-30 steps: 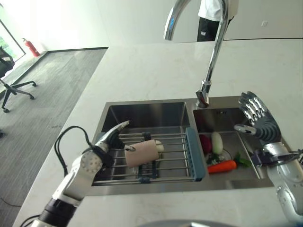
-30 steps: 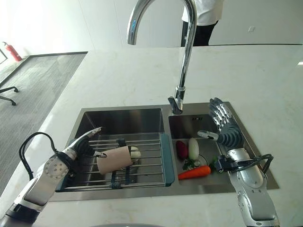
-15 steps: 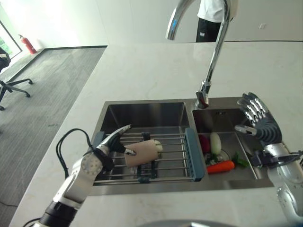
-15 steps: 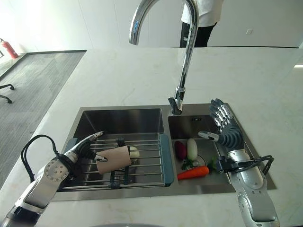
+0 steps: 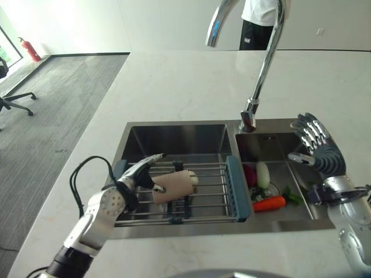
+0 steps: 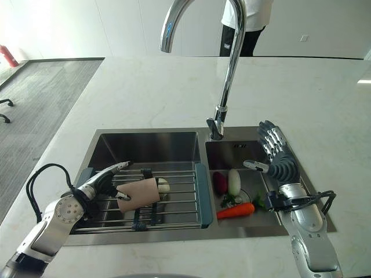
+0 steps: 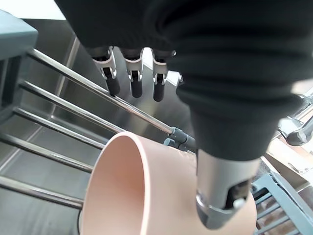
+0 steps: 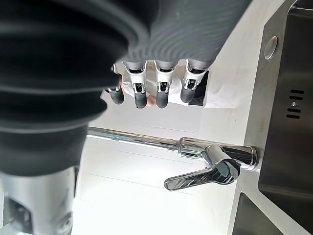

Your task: Place the dishes in the dishwasher.

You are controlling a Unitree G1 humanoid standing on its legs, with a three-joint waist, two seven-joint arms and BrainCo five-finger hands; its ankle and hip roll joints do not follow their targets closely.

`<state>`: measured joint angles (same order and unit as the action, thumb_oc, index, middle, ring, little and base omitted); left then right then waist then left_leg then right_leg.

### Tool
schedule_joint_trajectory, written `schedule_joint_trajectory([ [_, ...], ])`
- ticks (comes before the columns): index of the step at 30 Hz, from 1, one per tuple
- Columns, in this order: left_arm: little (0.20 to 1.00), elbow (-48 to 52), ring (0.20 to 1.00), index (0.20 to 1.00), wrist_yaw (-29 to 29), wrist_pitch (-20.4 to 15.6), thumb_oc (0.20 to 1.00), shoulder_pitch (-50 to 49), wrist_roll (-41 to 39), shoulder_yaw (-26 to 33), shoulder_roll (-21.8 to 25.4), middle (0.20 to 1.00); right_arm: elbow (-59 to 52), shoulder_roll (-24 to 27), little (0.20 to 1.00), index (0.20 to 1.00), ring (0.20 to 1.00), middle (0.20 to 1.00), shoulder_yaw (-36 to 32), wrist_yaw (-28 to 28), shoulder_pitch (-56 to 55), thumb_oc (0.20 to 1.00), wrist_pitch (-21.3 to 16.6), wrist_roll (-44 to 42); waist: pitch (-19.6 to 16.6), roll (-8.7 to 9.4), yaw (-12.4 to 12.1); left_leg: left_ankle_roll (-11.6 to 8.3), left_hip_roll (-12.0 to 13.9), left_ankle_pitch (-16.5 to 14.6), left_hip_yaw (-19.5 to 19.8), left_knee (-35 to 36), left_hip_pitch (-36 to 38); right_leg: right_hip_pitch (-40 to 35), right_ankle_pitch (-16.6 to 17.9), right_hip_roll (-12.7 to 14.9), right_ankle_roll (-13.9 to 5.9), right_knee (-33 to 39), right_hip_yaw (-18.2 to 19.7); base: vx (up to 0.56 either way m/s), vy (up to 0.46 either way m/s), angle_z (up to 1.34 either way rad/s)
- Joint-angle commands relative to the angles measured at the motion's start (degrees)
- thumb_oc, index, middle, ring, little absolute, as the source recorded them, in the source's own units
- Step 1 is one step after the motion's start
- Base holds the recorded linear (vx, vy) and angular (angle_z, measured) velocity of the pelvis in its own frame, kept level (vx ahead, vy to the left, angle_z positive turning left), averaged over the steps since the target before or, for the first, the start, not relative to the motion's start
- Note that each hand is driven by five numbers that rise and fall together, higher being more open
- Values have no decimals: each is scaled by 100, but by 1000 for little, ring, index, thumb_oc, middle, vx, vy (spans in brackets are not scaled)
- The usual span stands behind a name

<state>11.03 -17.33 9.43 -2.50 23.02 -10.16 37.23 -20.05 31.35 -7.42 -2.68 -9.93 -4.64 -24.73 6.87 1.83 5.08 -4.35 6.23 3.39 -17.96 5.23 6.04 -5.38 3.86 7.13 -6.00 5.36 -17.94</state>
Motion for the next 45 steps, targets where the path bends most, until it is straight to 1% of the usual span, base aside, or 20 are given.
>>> schedule_joint_trajectory([
  [1, 1000, 143, 1000, 1000, -38, -211, 1000, 271, 184, -147, 222, 1000, -355, 208, 1000, 1000, 1000, 1000, -374, 57, 286, 1000, -423, 0, 102, -182, 6, -34, 277, -470, -54, -23, 387, -328, -223, 62, -331, -36, 162, 0, 0, 0],
  [10, 1000, 91, 1000, 1000, -114, -225, 1000, 321, 457, -276, 281, 1000, -355, 256, 1000, 1000, 1000, 1000, -355, 100, 339, 1000, -411, 97, 120, -177, 20, -25, 265, -470, -63, -23, 375, -304, -207, 61, -344, -36, 176, 0, 0, 0],
  [19, 1000, 227, 1000, 1000, -73, -424, 1000, 282, 660, -159, 384, 1000, -396, 317, 1000, 1000, 1000, 1000, -406, 103, 274, 1000, -404, 100, 141, -174, -3, -26, 255, -469, -44, -23, 377, -322, -215, 50, -337, -36, 154, 0, 0, 0],
  [21, 1000, 290, 1000, 1000, -33, -525, 1000, 250, 745, -106, 407, 1000, -411, 325, 1000, 1000, 1000, 1000, -433, 104, 268, 1000, -393, 99, 150, -177, -15, -27, 255, -468, -35, -23, 376, -326, -219, 48, -334, -36, 148, 0, 0, 0],
  [29, 1000, 513, 1000, 1000, -188, -673, 1000, 174, 844, 114, 588, 1000, -451, 371, 1000, 1000, 1000, 1000, -481, 139, 202, 1000, -389, 126, 146, -191, -52, -31, 244, -460, 8, -23, 344, -322, -221, 58, -335, -36, 102, 0, 0, 0],
  [33, 1000, 603, 1000, 1000, -245, -838, 1000, 153, 841, 249, 730, 1000, -472, 411, 1000, 1000, 1000, 1000, -501, 129, 181, 1000, -355, 151, 159, -216, -55, -40, 238, -447, 24, -23, 341, -324, -213, 66, -335, -36, 90, 0, 0, 0],
  [34, 1000, 607, 1000, 1000, -298, -859, 1000, 161, 821, 292, 760, 1000, -460, 412, 1000, 1000, 1000, 1000, -508, 130, 190, 1000, -353, 169, 160, -220, -61, -38, 237, -452, 26, -23, 339, -324, -214, 67, -332, -36, 87, 0, 0, 0],
  [35, 1000, 617, 1000, 1000, -466, -824, 1000, 190, 778, 292, 799, 1000, -429, 414, 1000, 1000, 1000, 1000, -510, 124, 206, 1000, -367, 162, 155, -222, -62, -42, 232, -455, 36, -23, 334, -324, -216, 73, -339, -36, 82, 0, 0, 0],
  [38, 1000, 653, 1000, 1000, -506, -868, 1000, 120, 799, 342, 802, 1000, -442, 443, 1000, 1000, 1000, 1000, -546, 82, 173, 1000, -349, 144, 152, -222, -61, -41, 234, -446, 35, -23, 331, -318, -214, 71, -340, -36, 90, 0, 0, 0],
  [40, 1000, 656, 1000, 1000, -542, -965, 1000, 104, 804, 382, 844, 1000, -429, 442, 1000, 1000, 1000, 1000, -548, 81, 167, 1000, -355, 175, 158, -230, -69, -42, 231, -446, 43, -23, 328, -320, -219, 69, -333, -36, 91, 0, 0, 0],
  [42, 1000, 647, 1000, 1000, -714, -958, 1000, 97, 771, 383, 847, 1000, -423, 442, 1000, 1000, 1000, 1000, -557, 67, 164, 1000, -351, 180, 156, -233, -68, -43, 232, -450, 34, -23, 329, -323, -221, 73, -339, -36, 85, 0, 0, 0],
  [44, 1000, 665, 1000, 1000, -1135, -797, 1000, 80, 711, 309, 833, 1000, -425, 446, 1000, 1000, 1000, 1000, -556, 35, 132, 1000, -371, 164, 148, -233, -50, -45, 230, -447, 35, -23, 320, -308, -218, 74, -344, -36, 97, 0, 0, 0],
  [45, 1000, 653, 1000, 1000, -1227, -696, 1000, 64, 718, 256, 813, 1000, -437, 453, 1000, 1000, 1000, 1000, -541, 21, 125, 1000, -372, 161, 151, -231, -33, -41, 231, -444, 29, -23, 323, -304, -215, 71, -347, -36, 111, 0, 0, 0],
])
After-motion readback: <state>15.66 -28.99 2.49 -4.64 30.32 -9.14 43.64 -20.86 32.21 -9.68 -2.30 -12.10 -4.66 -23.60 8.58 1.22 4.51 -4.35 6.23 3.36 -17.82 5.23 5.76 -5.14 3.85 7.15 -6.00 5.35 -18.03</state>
